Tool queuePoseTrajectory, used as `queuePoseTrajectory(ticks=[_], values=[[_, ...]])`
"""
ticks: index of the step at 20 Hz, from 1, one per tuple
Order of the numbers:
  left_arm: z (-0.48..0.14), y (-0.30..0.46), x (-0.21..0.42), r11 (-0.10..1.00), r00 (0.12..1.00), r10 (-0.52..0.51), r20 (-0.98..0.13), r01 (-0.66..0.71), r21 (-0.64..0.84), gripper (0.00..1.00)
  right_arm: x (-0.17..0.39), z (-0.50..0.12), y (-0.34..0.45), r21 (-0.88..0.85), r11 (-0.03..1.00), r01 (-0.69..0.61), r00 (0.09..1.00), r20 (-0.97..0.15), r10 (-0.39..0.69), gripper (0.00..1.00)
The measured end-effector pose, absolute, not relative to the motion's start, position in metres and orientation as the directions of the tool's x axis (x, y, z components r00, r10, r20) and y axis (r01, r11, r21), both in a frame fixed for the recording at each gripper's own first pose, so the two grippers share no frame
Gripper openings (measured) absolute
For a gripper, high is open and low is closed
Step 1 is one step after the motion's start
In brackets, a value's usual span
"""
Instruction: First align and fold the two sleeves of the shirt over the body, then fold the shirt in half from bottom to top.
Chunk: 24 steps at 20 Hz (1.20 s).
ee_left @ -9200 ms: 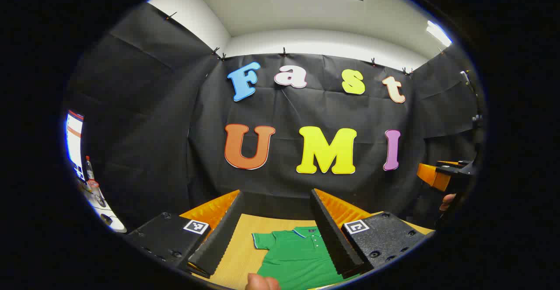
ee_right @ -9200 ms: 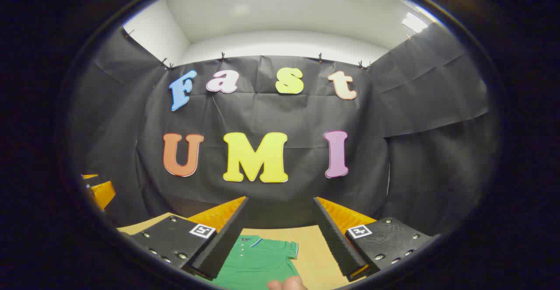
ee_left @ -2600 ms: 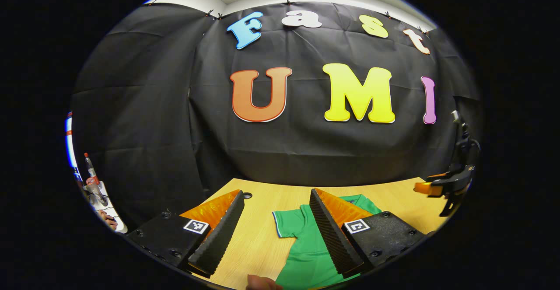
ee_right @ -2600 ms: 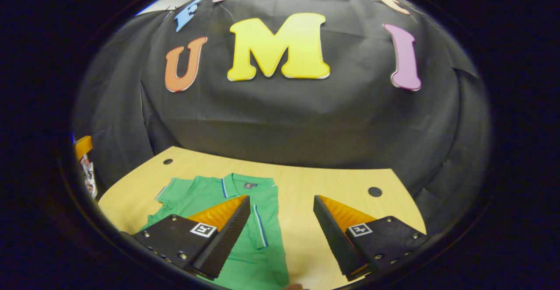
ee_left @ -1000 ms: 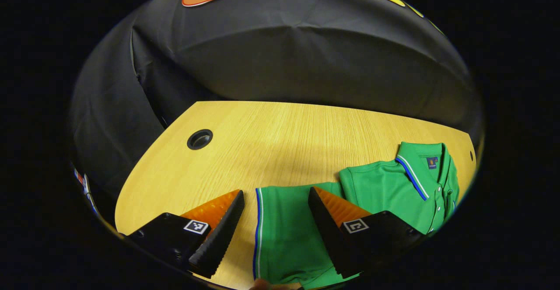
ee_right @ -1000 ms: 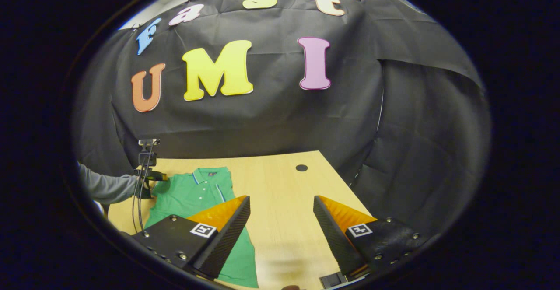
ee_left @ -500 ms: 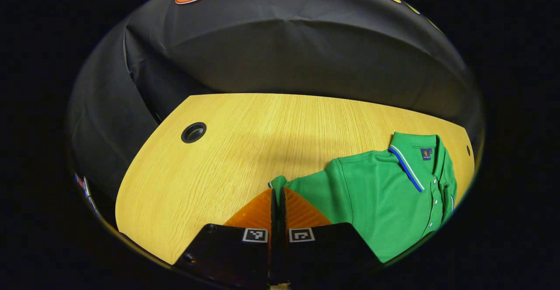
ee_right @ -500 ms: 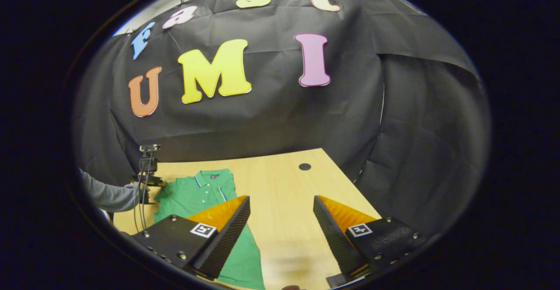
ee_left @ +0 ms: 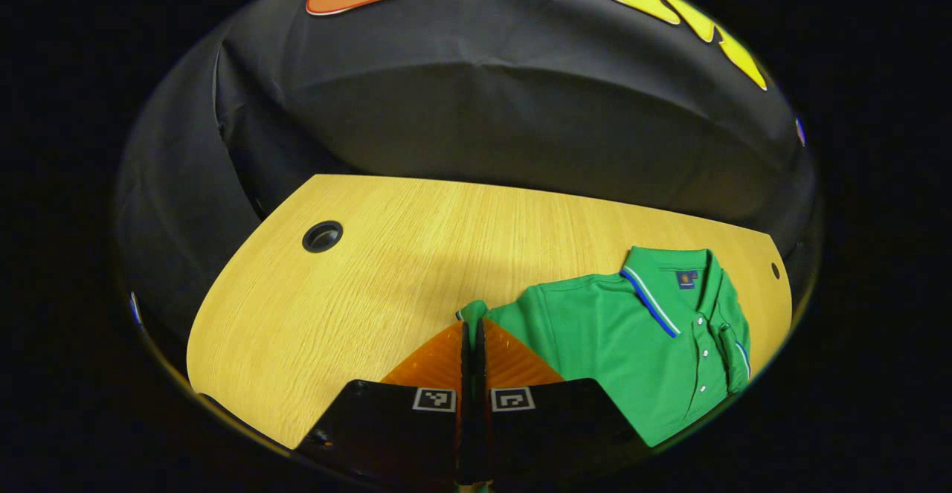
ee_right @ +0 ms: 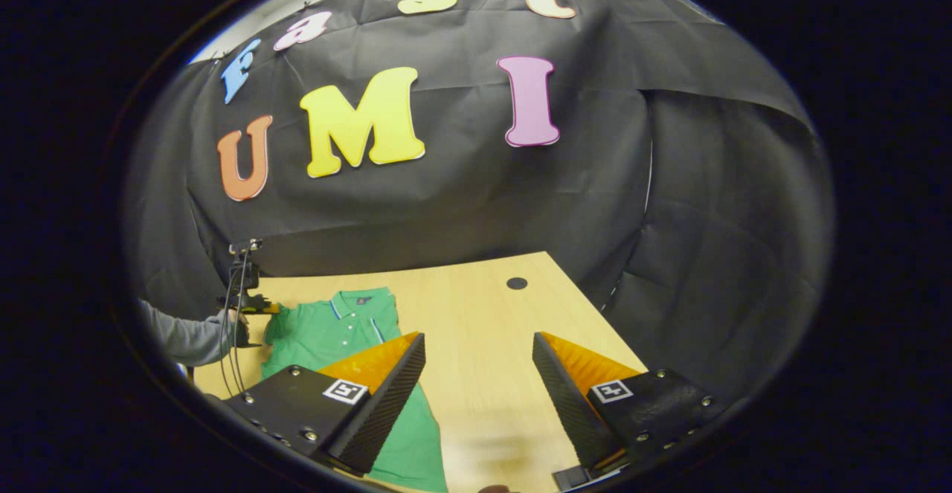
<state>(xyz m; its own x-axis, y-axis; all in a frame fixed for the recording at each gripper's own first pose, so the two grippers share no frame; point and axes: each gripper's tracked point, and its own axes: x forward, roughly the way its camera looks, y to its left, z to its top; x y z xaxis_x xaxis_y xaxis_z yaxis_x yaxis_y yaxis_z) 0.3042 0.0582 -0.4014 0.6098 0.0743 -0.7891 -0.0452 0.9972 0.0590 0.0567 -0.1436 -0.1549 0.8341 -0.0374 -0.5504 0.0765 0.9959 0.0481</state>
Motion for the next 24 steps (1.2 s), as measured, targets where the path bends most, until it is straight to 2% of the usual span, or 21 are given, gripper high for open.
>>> queuePoseTrajectory(ticks=[6,13,24], values=[[-0.377,0.01,0.299,0.996,0.663,0.008,-0.748,0.063,0.066,0.03,0.049,-0.151,-0.139,0.05,0.998,0.048,0.843,-0.538,-0.014,0.93],[-0.376,-0.063,0.272,0.984,0.65,-0.109,-0.752,0.178,0.011,0.03,0.039,-0.143,-0.153,0.029,0.997,0.073,0.856,-0.515,-0.048,0.93],[-0.375,-0.103,0.241,0.976,0.628,-0.173,-0.758,0.213,-0.046,0.04,0.035,-0.14,-0.157,0.032,0.995,0.095,0.863,-0.501,-0.067,0.93]])
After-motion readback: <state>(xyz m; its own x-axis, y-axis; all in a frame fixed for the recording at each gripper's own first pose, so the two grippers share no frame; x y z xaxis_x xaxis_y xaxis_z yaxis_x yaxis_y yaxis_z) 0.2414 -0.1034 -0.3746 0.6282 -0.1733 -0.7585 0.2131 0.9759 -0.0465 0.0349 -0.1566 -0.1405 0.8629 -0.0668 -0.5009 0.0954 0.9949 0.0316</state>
